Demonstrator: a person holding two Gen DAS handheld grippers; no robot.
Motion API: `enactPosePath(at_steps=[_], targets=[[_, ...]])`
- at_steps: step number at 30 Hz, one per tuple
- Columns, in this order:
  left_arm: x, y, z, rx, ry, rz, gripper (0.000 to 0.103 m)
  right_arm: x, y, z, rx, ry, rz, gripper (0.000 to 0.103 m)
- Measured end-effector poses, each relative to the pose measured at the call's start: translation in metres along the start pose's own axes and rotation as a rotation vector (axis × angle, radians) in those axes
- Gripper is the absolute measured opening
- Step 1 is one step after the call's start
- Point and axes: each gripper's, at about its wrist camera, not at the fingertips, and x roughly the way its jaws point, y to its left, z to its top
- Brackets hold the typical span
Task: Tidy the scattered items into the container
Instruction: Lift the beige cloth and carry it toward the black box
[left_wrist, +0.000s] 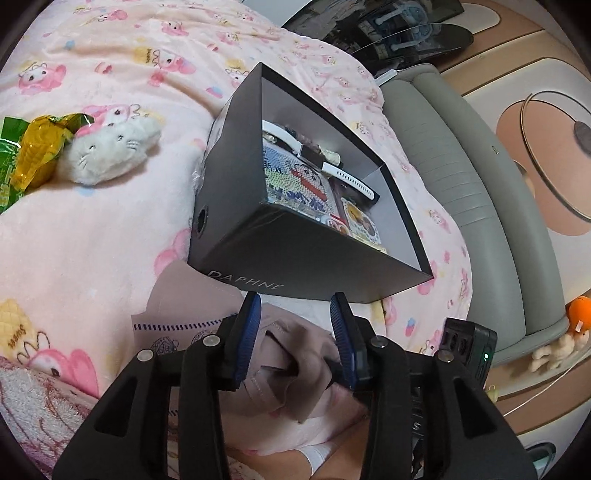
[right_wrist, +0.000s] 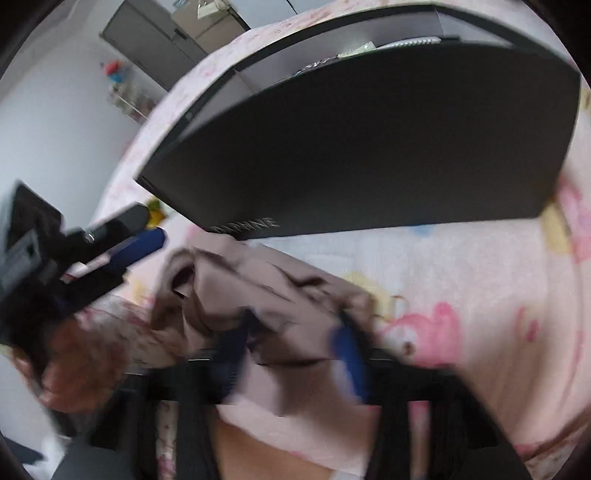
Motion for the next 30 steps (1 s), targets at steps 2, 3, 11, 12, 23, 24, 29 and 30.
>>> enactPosePath(at_steps=[2,3,11,12,23,24,29,30], targets=[[0.0,0.002,0.001,-0.008,-0.008,0.007,0.042,-0.01,-0.006,0.001,0.034,-0.037,-0.007,0.009],[-0.001,0.003,0.001,-0.013,-0.011,0.017,0.042,-0.016,-0.01,0.002,0.041,-0.068,-0.123,0.009],[0.012,0.01,0.002,-0.073,0.014,0.097,0.044,-0.045,-0.028,0.0,0.145,-0.192,-0.073,0.013],[0.012,0.01,0.002,-0.074,0.001,0.115,0.044,-0.046,-0.022,0.0,0.129,-0.201,-0.029,0.018],[0.01,0.013,0.002,-0.093,-0.017,0.132,0.044,0.0,0.009,-0.016,0.036,-0.005,0.073,0.01],[0.01,0.012,0.002,-0.088,-0.019,0.133,0.044,-0.005,0.006,-0.015,0.055,-0.032,0.068,0.006],[0.014,0.013,0.002,-0.087,0.006,0.18,0.045,-0.033,-0.006,-0.014,0.12,-0.173,-0.097,0.006],[0.016,0.013,0.001,-0.084,0.01,0.211,0.046,-0.038,-0.009,-0.015,0.143,-0.2,-0.083,0.006]])
